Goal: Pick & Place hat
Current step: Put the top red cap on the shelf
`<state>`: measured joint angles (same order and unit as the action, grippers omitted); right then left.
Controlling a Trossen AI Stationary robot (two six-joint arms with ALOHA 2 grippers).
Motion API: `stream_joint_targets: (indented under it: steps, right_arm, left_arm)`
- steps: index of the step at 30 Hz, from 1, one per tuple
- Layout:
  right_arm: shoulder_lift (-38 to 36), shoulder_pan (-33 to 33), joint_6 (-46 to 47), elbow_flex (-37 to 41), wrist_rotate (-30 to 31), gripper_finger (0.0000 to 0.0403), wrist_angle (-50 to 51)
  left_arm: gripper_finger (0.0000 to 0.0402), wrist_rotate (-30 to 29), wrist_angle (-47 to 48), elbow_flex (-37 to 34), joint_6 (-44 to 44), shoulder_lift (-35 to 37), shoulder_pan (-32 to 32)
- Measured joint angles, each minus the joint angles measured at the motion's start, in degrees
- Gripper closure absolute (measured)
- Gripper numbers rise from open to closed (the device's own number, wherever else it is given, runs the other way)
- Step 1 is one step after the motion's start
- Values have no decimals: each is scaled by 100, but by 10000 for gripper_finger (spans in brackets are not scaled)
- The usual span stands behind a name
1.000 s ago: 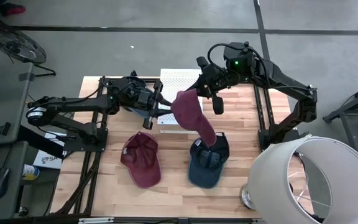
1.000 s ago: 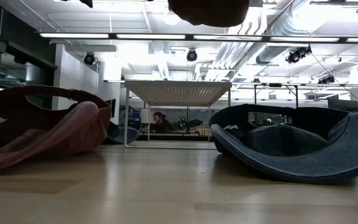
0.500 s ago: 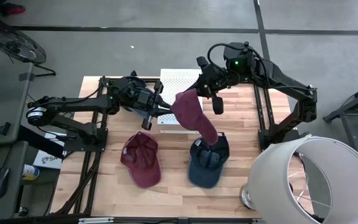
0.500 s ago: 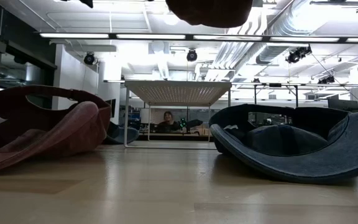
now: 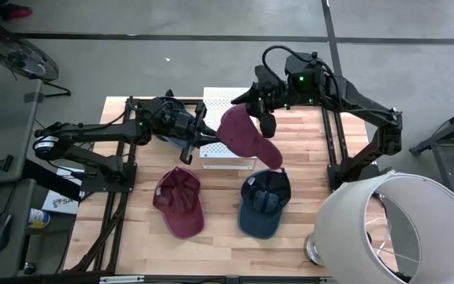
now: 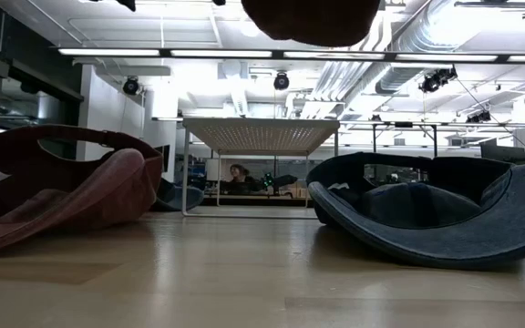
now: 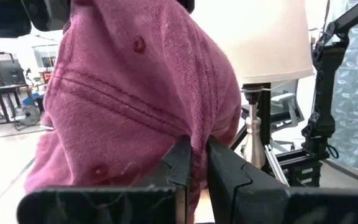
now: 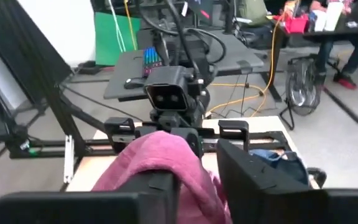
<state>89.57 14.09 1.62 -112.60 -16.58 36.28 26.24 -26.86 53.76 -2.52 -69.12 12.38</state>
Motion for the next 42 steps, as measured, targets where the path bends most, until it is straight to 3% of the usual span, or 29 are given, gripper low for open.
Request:
stream_joint_targets:
  steps: [10, 18, 27, 35, 42]
  right_arm:
    - [-220, 15, 111, 0, 155, 227, 786]
    - [-606, 9, 95, -2, 1193, 224, 1336]
    - [-615, 9, 245, -4, 2577, 224, 1887]
    - [-600, 9, 324, -4, 3235, 224, 2101]
    - [-567, 7, 352, -4, 3751, 224, 2570]
  left_arm:
    - [378, -347, 400, -9, 166, 224, 186]
    - [378, -551, 858, -7, 885, 706, 744]
    - [378, -1691, 1208, 297, 2686, 812, 1027]
    - [378, -2540, 2380, 1134, 3180, 642, 1012]
    - [378, -2952, 2373, 1305, 4432, 299, 1010]
